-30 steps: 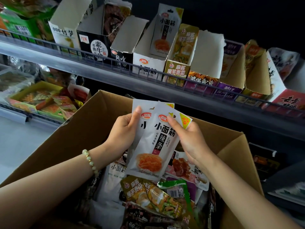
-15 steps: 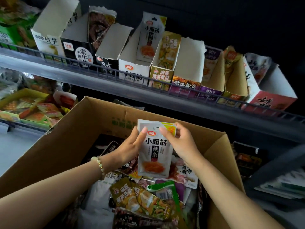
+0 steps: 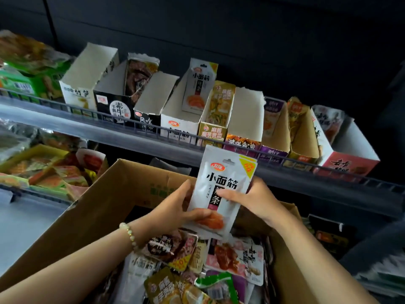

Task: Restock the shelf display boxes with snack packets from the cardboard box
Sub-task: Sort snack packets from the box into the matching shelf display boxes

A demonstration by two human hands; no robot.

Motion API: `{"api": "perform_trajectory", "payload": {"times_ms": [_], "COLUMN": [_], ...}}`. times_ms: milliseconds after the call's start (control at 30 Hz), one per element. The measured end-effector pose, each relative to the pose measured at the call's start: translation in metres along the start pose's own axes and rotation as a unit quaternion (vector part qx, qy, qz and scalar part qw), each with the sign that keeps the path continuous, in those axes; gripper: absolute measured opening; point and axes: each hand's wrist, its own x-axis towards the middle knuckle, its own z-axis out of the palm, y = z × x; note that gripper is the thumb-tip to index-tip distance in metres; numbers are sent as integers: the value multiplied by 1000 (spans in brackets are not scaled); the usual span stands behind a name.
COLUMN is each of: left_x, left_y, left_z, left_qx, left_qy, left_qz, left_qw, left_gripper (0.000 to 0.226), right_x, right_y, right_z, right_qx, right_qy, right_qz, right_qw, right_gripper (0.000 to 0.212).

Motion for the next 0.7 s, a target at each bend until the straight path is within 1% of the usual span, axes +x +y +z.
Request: {"api": "perform_trajectory", "payload": {"times_ms": [33,133,200,267,367,433,467,500,567,600,633,700], "left_x": [3,15,23,33,46,56,61,67,80,88,94,109], "left_y": [12,45,63,80,98,104,105,106,105,103,100,94], "left_z": [-7,-25,-37,-50,-74,-96,-109,-123,-149,-159,-168,-182], "left_qx": [2,-8,-21,-17,31,68,93,132,247,305,354,417], "left_qy": [14,48,55,59,70,113,149,182,211,207,197,172], "left_qz": [19,71,95,119,146,191,208,212,188,166,141,101], "left_qw": [1000,996,994,991,986,973,962,951,927,914,903,887], "left_gripper": [51,52,51,48,46,35,32,34,46,51,51,43], "right_x": [3,17,30,43,60,77,87,97,120,133,145,172], "right_y": [-13,-48,-68,-85,-108,-123,-130,-137,-150,-154,-158,-165], "right_z": [-4,-13,-14,-15,-18,-21,-23,-26,-28,-27,-26,-20], "right_qx": [4,-31,-30,-4,17,20,18,17,8,2,-4,-9], "right_qy": [-7,-26,-13,4,21,46,64,81,99,103,106,118], "right_qz": [-9,-47,-71,-96,-123,-139,-149,-158,-168,-169,-166,-161], "right_qw": [1000,998,997,995,992,989,987,984,981,980,980,980], "right_gripper": [41,47,46,42,37,31,30,29,27,24,22,20]}}
